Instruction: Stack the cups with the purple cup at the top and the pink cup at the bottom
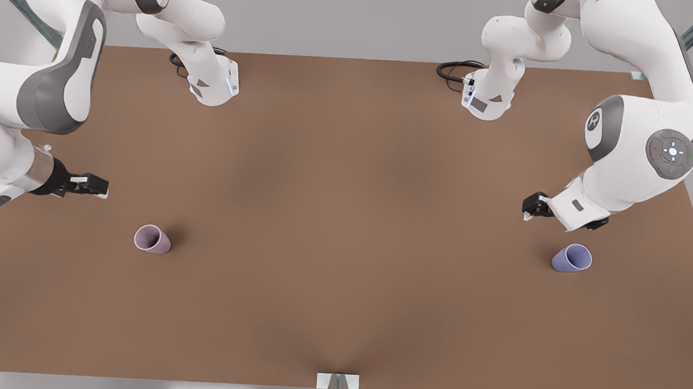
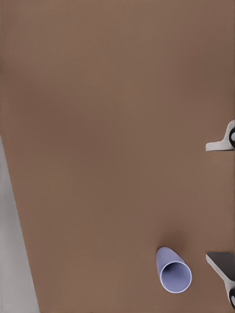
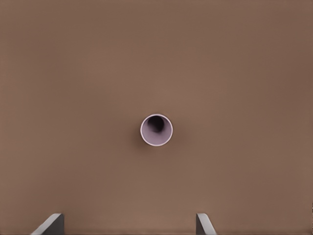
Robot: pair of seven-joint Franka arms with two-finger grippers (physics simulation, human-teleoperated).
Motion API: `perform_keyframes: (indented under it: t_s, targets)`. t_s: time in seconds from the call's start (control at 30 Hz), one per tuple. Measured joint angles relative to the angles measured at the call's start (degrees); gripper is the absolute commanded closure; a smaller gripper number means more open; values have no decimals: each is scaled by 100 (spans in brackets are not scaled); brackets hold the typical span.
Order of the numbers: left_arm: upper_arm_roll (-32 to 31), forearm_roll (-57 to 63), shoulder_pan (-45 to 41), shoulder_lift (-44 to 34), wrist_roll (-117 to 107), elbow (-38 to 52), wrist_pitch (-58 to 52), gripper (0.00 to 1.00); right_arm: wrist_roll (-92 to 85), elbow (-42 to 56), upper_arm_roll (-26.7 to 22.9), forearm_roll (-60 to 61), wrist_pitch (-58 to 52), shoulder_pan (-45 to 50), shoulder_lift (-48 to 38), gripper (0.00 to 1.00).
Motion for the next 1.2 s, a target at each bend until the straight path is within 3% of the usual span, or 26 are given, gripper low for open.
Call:
perform_keyframes:
  t_s: [0.17, 0.27, 0.43, 0.87, 1.2]
  targets:
    - [127, 1, -22, 1, 4, -89, 88, 0, -49, -131, 11, -149, 7, 81, 85, 0]
    - [225, -2, 13, 42, 10, -298, 87, 0, -70, -681, 22, -297, 237, 190, 157, 0]
    - [276, -2, 2, 80, 24, -339, 64, 0, -106, -1854, 24, -177, 1347, 62, 233, 0]
    - [280, 1, -1, 104, 72, -332, -86, 0, -151, -3597, 23, -48, 4117, -269, 435, 0]
    - [281, 2, 0, 137, 95, -336, -127, 0, -184, -4131, 6, -17, 4960, -507, 606, 0]
